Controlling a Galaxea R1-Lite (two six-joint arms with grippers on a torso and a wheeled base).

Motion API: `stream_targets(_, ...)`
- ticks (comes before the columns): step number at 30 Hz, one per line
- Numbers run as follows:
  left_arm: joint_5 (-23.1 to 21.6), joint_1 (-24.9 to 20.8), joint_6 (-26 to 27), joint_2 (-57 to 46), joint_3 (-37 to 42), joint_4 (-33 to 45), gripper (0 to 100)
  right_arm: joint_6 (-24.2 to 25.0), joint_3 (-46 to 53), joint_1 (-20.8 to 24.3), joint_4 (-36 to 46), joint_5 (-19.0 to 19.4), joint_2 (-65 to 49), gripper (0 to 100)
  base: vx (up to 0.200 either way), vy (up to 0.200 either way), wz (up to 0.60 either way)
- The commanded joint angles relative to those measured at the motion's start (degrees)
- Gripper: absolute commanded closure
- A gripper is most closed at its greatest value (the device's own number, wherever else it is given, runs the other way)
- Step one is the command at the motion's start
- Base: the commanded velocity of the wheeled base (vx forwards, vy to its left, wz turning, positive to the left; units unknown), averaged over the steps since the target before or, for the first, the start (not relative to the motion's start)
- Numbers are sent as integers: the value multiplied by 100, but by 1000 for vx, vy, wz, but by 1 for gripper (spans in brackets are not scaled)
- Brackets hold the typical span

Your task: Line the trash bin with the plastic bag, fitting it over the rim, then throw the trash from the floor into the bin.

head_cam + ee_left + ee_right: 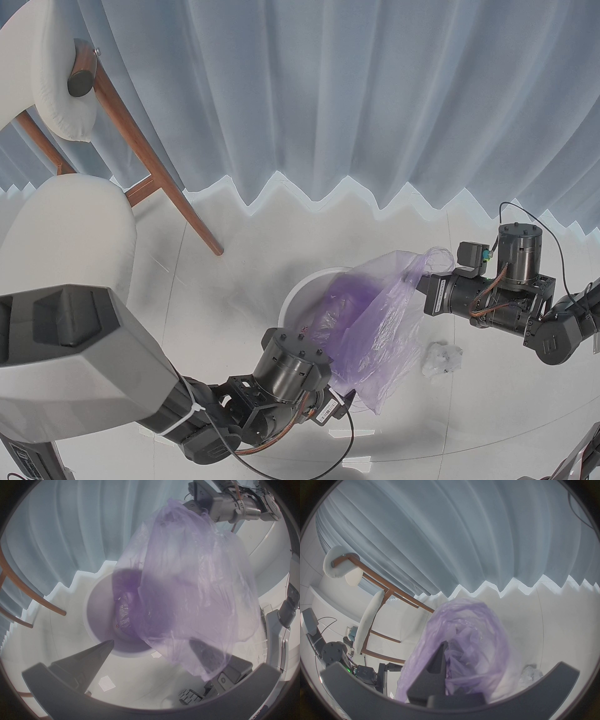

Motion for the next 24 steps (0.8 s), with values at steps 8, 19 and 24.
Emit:
stream_targets(8, -6, 130, 1, 133, -149, -3, 100, 10, 144, -6, -272, -115, -48, 100, 0, 0, 0)
stream_targets(19, -14, 481, -333, -535, -149, 33, 100, 203, 188, -279, -246, 299, -215, 100, 0, 0, 0)
stream_targets(24, -120, 1035, -430, -1563, 27, 674, 100, 212, 12, -806, -141, 1002, -250, 100, 0, 0, 0)
